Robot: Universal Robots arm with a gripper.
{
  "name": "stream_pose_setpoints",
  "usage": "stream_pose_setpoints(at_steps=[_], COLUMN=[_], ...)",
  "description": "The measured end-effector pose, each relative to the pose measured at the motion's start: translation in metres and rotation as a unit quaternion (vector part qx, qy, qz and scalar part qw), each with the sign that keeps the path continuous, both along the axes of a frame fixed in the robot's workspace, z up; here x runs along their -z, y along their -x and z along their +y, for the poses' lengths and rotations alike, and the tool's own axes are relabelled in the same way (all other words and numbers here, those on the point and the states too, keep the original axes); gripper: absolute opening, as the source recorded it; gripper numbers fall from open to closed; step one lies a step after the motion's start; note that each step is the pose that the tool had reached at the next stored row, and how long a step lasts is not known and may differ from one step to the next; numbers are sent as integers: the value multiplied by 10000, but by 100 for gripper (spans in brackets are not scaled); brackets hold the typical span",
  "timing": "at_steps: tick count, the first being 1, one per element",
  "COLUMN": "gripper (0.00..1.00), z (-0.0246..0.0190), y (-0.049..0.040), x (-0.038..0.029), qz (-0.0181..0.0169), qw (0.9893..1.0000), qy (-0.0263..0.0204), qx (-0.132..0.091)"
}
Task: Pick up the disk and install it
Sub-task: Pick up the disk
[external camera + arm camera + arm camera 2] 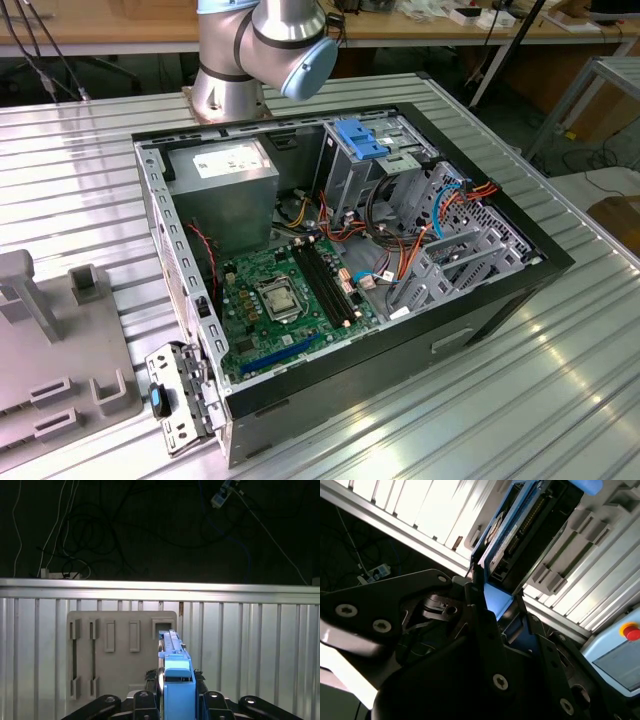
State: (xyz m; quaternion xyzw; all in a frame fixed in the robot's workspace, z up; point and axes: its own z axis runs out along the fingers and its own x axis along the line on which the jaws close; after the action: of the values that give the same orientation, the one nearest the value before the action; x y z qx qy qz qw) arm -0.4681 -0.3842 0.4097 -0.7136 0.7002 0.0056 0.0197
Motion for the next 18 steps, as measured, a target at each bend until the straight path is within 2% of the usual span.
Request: stream_pose_setpoints(at_steps=[18], gripper=[37], z=[0], y=[0], x=[-74], qz=[0], qw=[10000], qy=[0], qx=[0])
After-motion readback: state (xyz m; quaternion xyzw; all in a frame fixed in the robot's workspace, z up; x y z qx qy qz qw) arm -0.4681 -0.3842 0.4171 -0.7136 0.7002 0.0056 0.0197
